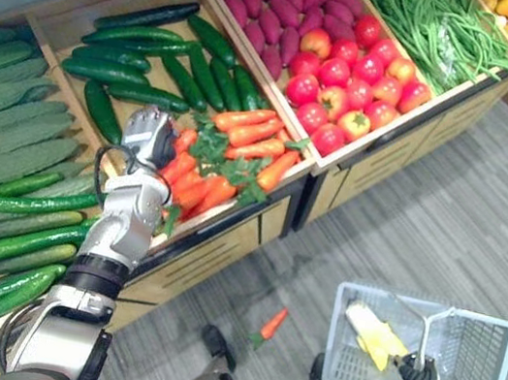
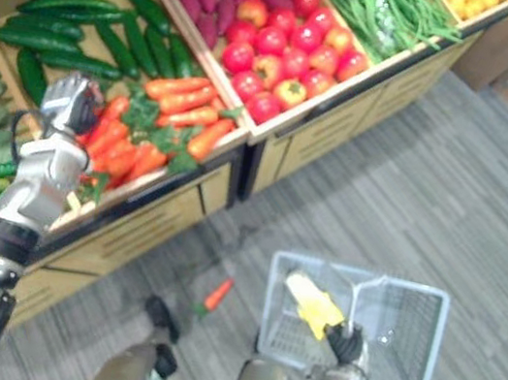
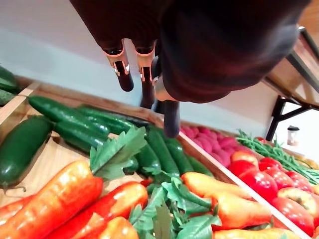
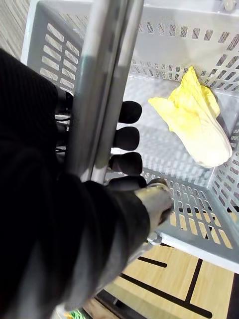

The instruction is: Pick vegetable in the basket

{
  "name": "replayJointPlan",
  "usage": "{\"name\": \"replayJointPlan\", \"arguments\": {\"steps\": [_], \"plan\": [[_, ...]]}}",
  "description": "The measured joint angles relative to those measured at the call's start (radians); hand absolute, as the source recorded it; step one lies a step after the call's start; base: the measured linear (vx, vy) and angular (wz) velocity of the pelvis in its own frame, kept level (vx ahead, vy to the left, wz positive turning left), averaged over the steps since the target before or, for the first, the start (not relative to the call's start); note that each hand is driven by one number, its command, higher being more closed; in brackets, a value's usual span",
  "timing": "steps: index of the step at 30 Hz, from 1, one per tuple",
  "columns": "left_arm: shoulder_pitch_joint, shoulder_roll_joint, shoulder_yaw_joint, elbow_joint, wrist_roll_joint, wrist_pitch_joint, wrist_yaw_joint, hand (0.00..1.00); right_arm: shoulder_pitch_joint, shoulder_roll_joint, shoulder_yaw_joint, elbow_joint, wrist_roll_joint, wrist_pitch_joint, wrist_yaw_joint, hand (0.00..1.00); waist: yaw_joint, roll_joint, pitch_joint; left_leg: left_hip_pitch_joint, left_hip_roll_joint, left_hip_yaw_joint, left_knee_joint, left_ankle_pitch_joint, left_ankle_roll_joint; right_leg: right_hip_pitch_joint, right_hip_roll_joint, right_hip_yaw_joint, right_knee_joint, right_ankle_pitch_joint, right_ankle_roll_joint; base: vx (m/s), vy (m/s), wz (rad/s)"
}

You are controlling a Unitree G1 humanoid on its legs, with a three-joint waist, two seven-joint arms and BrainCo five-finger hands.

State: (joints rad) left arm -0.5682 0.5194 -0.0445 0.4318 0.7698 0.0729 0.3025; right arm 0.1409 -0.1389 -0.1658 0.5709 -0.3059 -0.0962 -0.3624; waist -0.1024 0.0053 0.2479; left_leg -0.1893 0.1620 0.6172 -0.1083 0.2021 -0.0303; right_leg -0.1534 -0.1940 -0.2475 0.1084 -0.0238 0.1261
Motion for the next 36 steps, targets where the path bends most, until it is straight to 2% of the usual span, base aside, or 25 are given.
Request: {"name": "replayJointPlan", "arguments": {"steps": [1,2,6,9,15,21,24,30,36], "plan": [[0.0,0.001,0.0,-0.001,0.0,0.0,0.0,1.0,0.002,0.0,-0.003,0.0,0.0,0.0,0.0,1.0,0.001,0.002,-0.002,0.0,0.0,0.0,0.0,0.0,0.0,0.0,0.0,-0.001,0.0,0.0,0.0,0.02,-0.071,0.04],[0.0,0.006,0.0,-0.001,0.022,0.0,0.0,0.0,0.003,0.0,-0.008,0.0,0.0,0.0,0.0,1.0,0.001,0.005,-0.005,0.0,0.0,-0.001,0.0,0.0,0.0,0.001,0.0,-0.002,0.0,0.0,0.0,0.01,-0.047,0.01],[0.0,0.014,0.0,0.0,0.079,0.013,0.002,0.0,0.004,0.0,-0.016,0.0,0.0,-0.001,0.0,1.0,0.001,0.009,-0.007,0.0,0.001,-0.001,0.0,0.0,0.0,0.0,0.002,-0.002,-0.001,-0.001,0.0,-0.01,-0.069,-0.01],[-0.004,-0.003,0.019,0.01,0.079,0.066,0.008,0.0,0.008,0.0,-0.016,0.0,0.0,-0.006,0.0,1.0,0.0,0.009,-0.007,-0.001,0.002,-0.001,0.0,-0.005,-0.007,-0.001,0.002,-0.002,-0.001,-0.001,-0.001,-0.02,-0.05,0.0],[-0.03,-0.156,0.173,0.027,0.066,0.204,0.044,0.0,0.011,0.003,-0.016,0.0,0.001,-0.019,-0.004,1.0,-0.002,0.008,-0.008,-0.018,0.001,-0.002,0.0,-0.006,-0.007,-0.018,0.001,-0.001,0.0,-0.004,-0.006,-0.02,-0.054,0.01],[-0.057,-0.241,0.226,0.09,0.015,0.282,0.044,0.0,0.011,0.014,-0.022,0.011,0.0,-0.041,-0.03,1.0,-0.002,0.006,-0.008,-0.034,-0.002,-0.002,0.0,0.002,0.003,-0.032,-0.001,-0.003,0.002,0.001,0.001,0.01,-0.053,0.01],[-0.063,-0.259,0.251,0.097,-0.019,0.301,0.047,0.0,0.01,0.022,-0.022,0.02,0.0,-0.047,-0.036,1.0,-0.003,0.005,-0.008,-0.034,0.001,-0.001,0.0,0.003,0.003,-0.033,0.001,-0.002,0.002,0.0,0.0,0.01,-0.075,-0.02],[-0.08,-0.274,0.273,0.121,-0.058,0.31,0.056,0.0,0.01,0.022,-0.021,0.024,0.0,-0.048,-0.039,1.0,-0.004,0.002,-0.006,-0.034,0.004,0.0,0.0,0.002,0.002,-0.034,0.004,-0.001,0.002,0.0,0.0,-0.01,-0.076,-0.01],[-0.122,-0.279,0.327,0.167,-0.079,0.327,0.086,0.0,0.01,0.031,-0.012,0.026,0.0,-0.057,-0.043,1.0,-0.003,-0.028,-0.004,-0.037,0.005,0.005,0.0,-0.003,-0.004,-0.043,0.006,0.008,0.0,0.0,0.0,-0.01,-0.061,-0.03]]}}
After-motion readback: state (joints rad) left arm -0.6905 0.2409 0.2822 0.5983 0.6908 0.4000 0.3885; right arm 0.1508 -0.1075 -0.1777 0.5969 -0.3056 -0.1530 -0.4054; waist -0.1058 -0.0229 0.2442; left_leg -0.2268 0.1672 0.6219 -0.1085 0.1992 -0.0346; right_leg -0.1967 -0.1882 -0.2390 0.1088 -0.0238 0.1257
